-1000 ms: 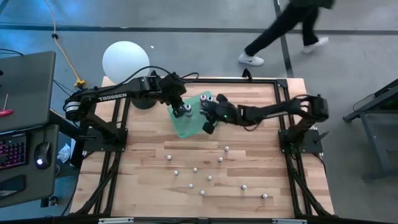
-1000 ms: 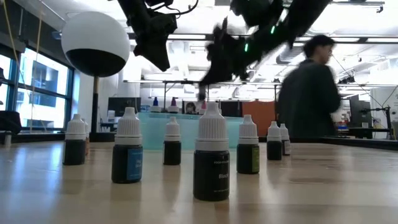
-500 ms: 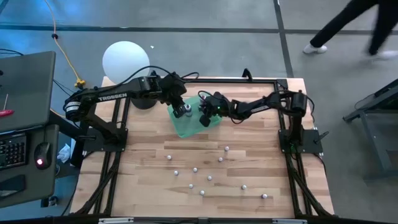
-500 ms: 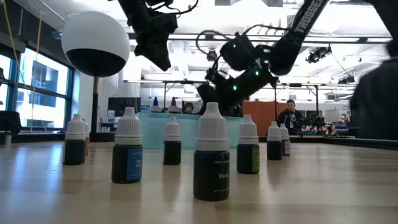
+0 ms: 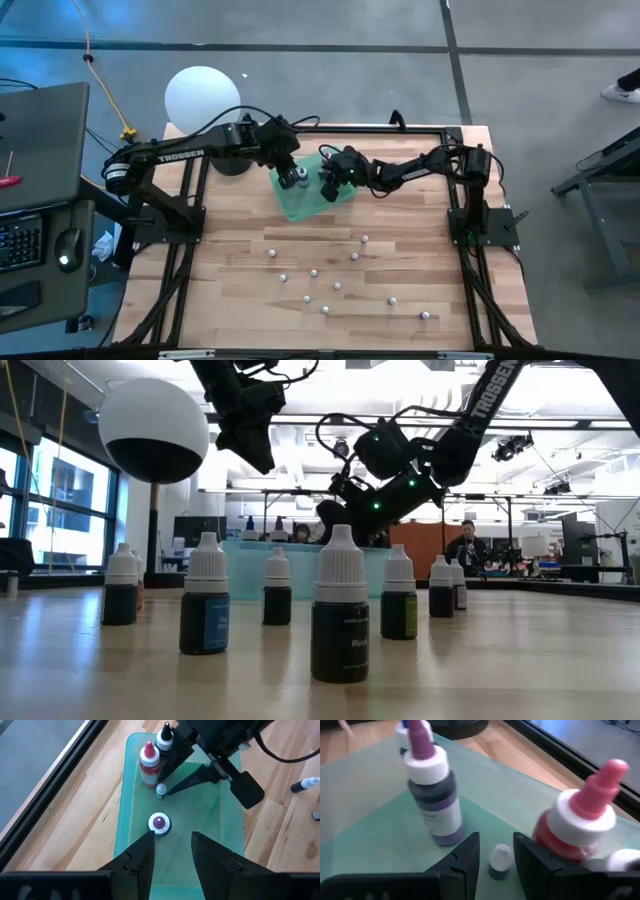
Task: Pick & Place food coloring
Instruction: Put the top small purple bottle into the blue bin
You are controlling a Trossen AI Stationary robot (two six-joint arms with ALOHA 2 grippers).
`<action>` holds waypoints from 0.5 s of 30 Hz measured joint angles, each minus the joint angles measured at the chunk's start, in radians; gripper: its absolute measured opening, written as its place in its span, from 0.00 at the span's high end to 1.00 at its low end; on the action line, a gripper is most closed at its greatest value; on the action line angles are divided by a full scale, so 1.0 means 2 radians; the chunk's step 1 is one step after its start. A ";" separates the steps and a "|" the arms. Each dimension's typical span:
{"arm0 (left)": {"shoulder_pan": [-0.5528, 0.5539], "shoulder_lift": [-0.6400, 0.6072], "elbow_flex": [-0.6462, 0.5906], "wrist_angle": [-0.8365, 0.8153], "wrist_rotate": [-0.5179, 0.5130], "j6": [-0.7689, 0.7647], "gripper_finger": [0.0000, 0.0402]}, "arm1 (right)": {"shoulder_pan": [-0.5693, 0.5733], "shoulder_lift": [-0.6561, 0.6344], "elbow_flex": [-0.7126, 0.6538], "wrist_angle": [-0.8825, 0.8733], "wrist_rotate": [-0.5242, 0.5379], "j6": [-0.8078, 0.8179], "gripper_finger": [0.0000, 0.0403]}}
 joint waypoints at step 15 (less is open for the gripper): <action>0.000 0.000 0.000 -0.002 0.005 0.000 0.69 | 0.154 -0.247 0.001 -0.269 -0.137 -0.034 0.72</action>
